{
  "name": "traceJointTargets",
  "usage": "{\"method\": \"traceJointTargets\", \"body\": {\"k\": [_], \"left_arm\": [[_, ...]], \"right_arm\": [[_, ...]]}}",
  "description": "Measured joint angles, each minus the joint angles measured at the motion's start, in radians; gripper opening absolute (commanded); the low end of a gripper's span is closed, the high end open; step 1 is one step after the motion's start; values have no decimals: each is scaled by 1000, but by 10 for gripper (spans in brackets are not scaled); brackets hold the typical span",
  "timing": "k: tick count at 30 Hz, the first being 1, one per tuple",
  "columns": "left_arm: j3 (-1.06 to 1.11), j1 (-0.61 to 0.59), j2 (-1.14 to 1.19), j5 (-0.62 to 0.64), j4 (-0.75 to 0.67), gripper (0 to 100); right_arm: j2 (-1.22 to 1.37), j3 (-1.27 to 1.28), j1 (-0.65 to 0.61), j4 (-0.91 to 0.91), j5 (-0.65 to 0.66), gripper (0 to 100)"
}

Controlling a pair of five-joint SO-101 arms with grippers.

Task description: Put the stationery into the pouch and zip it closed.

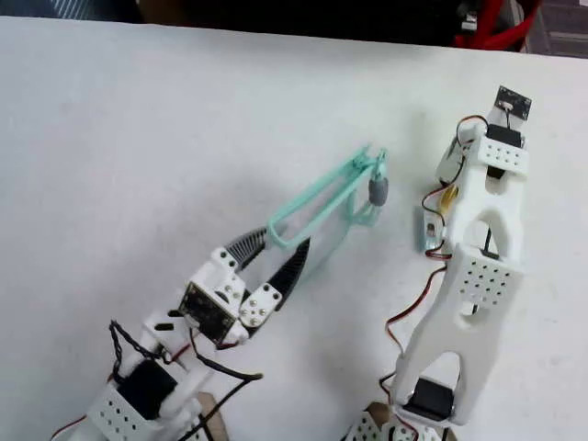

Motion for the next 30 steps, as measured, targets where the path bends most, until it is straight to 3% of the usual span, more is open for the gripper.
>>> {"method": "traceJointTargets", "body": {"k": [9, 22, 30], "left_arm": [[0, 0, 0, 0, 0, 106], [0, 0, 0, 0, 0, 106], [0, 0, 0, 0, 0, 106]], "right_arm": [[-229, 327, -2, -149, -31, 18], [-985, 1323, -5, -918, -37, 18], [-1152, 1537, -28, -1126, -37, 18]]}}
